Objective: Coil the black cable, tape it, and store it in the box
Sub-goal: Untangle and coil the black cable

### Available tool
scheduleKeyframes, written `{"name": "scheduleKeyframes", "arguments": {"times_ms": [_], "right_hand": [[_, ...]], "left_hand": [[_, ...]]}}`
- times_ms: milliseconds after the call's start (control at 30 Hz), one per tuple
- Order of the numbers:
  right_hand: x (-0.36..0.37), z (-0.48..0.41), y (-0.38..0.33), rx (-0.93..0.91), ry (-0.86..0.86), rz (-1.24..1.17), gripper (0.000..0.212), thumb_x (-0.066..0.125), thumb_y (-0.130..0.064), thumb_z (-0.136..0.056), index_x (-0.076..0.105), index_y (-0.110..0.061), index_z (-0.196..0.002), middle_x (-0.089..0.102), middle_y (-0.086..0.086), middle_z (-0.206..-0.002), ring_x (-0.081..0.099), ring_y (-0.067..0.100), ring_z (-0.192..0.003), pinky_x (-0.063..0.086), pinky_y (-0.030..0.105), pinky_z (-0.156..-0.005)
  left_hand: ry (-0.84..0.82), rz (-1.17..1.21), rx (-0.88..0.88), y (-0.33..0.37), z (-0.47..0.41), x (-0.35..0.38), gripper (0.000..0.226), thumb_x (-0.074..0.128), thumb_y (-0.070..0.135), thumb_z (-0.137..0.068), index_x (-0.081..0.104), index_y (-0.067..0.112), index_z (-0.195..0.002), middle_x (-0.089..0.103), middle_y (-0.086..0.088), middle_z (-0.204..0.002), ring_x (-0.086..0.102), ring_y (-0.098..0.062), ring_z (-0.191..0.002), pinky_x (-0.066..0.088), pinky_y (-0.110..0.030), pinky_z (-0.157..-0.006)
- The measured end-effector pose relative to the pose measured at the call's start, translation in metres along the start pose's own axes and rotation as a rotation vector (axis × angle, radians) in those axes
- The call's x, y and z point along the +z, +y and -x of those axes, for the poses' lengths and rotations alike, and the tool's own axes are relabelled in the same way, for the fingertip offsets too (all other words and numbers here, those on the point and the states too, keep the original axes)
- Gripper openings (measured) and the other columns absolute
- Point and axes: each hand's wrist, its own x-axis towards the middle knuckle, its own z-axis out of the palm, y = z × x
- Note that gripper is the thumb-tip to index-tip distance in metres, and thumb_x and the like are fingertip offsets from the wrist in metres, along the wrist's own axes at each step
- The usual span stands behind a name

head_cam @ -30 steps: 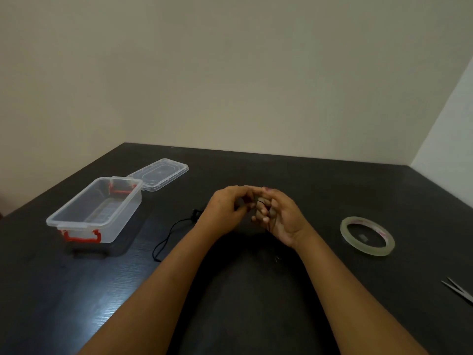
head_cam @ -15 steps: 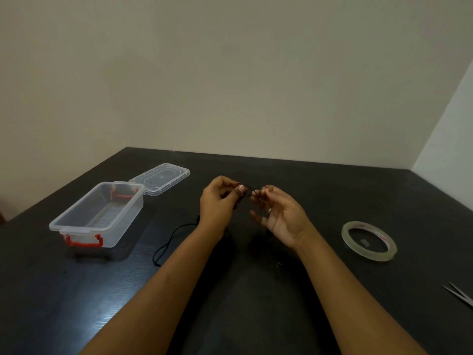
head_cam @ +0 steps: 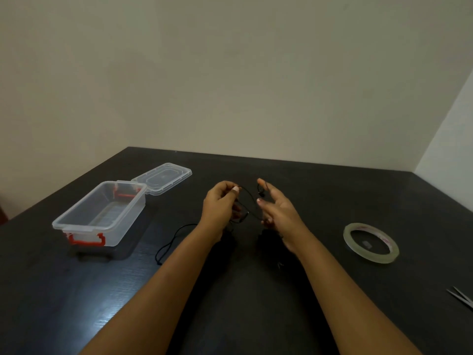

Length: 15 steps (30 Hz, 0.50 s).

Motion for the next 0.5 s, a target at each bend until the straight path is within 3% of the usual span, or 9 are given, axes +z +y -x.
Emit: {"name": "scheduleKeyframes", "arguments": {"times_ms": [100,167,267,300,400,500], "right_hand": [[0.008,0.004,-0.001,0.003,-0.018,0.083,0.031,0.053,-0.023,-0.096,0.057,-0.023,-0.127,0.053,-0.002,-0.069,0.047,0.004,-0.055,0.042,0.019,-0.057],[0.009,0.006,-0.004,-0.024,-0.021,0.049,0.022,0.055,-0.025,-0.096,0.068,-0.011,-0.107,0.063,-0.004,-0.072,0.056,-0.001,-0.054,0.043,0.013,-0.052],[0.007,0.006,-0.002,-0.047,0.019,0.026,0.02,0.056,-0.027,-0.095,0.072,-0.016,-0.09,0.069,0.002,-0.077,0.062,0.007,-0.064,0.047,0.018,-0.055],[0.006,0.005,0.0,-0.035,0.037,0.025,0.019,0.054,-0.024,-0.096,0.071,-0.017,-0.09,0.068,0.002,-0.077,0.061,0.007,-0.064,0.047,0.018,-0.054],[0.002,0.003,-0.001,-0.022,0.098,-0.086,0.021,0.052,-0.023,-0.097,0.068,-0.017,-0.084,0.063,-0.001,-0.075,0.057,0.008,-0.066,0.044,0.022,-0.057],[-0.007,-0.001,-0.007,0.019,0.267,-0.398,0.02,0.053,-0.026,-0.095,0.061,-0.021,-0.078,0.058,-0.004,-0.074,0.054,0.011,-0.071,0.044,0.028,-0.063]], "left_hand": [[-0.092,-0.029,0.052,0.0,0.001,0.001,0.013,0.047,0.019,-0.097,0.059,0.018,-0.092,0.059,-0.005,-0.084,0.061,-0.022,-0.069,0.051,-0.029,-0.057],[-0.157,-0.093,0.142,0.002,0.003,0.002,0.013,0.048,0.019,-0.097,0.06,0.022,-0.092,0.062,-0.006,-0.09,0.065,-0.027,-0.072,0.052,-0.028,-0.056],[-0.217,-0.417,0.341,0.001,0.005,0.005,0.005,0.056,0.029,-0.092,0.056,0.028,-0.097,0.06,0.002,-0.094,0.063,-0.017,-0.079,0.055,-0.031,-0.065],[-0.225,-0.521,0.376,0.001,0.005,0.006,0.016,0.06,0.036,-0.088,0.052,0.029,-0.1,0.058,0.004,-0.095,0.06,-0.013,-0.083,0.054,-0.031,-0.069],[-0.322,-0.568,0.292,0.003,0.007,0.003,0.047,0.07,0.04,-0.079,0.039,0.029,-0.113,0.058,0.006,-0.102,0.06,-0.011,-0.09,0.053,-0.028,-0.074],[-0.445,-0.76,0.245,0.003,0.003,-0.004,0.039,0.066,0.034,-0.084,0.046,0.029,-0.116,0.061,0.004,-0.106,0.059,-0.011,-0.095,0.051,-0.034,-0.087]]}}
